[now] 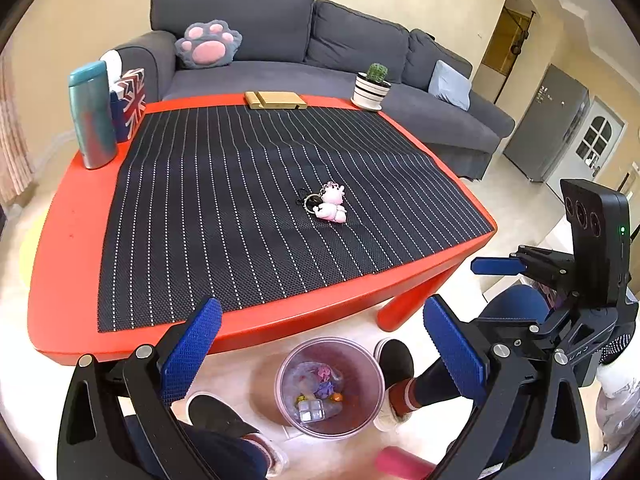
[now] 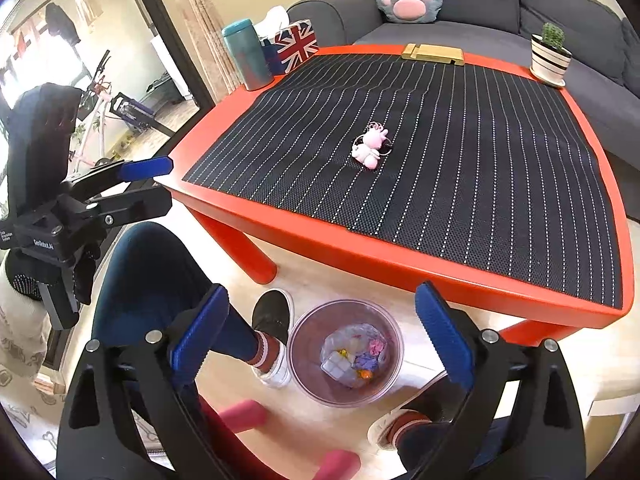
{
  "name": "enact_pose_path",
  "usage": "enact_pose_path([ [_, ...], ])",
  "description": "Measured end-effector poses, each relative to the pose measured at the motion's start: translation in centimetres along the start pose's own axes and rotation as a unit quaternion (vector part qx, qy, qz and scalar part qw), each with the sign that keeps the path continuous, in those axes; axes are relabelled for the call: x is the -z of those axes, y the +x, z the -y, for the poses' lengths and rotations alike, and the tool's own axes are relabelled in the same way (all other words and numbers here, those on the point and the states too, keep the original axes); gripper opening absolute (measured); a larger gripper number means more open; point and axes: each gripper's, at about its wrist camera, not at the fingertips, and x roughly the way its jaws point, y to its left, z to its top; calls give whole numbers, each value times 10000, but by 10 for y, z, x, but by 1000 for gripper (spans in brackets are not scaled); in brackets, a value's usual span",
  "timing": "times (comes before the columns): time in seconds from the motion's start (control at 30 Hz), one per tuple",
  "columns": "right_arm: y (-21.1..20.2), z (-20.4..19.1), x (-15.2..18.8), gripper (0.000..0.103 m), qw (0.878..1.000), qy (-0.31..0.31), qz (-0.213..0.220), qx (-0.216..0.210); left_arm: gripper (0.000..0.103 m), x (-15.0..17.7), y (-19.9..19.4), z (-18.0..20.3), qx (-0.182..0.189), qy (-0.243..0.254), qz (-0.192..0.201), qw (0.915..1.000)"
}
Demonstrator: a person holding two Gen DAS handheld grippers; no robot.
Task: Collect trash
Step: 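Move the left gripper toward the pink keyring toy on the mat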
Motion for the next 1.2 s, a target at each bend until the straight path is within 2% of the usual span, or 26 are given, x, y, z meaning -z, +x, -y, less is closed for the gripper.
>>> enact_pose_path([
  [0.37, -6, 8, -5, 94, 9998, 113, 129, 48, 97, -2, 3, 1, 11, 16, -3, 10000],
  [0.77, -18, 38, -41, 95, 9978, 363, 451, 330, 97, -34, 21, 8, -31, 277, 63, 9996],
  [1.0, -17, 58, -57, 96, 9962, 535, 483, 484, 97, -57, 43, 8, -12, 435, -123, 9990],
  [1.2, -17, 72, -58, 96, 9946, 721, 532, 518, 97, -76, 73, 12, -23, 624, -370, 9974],
])
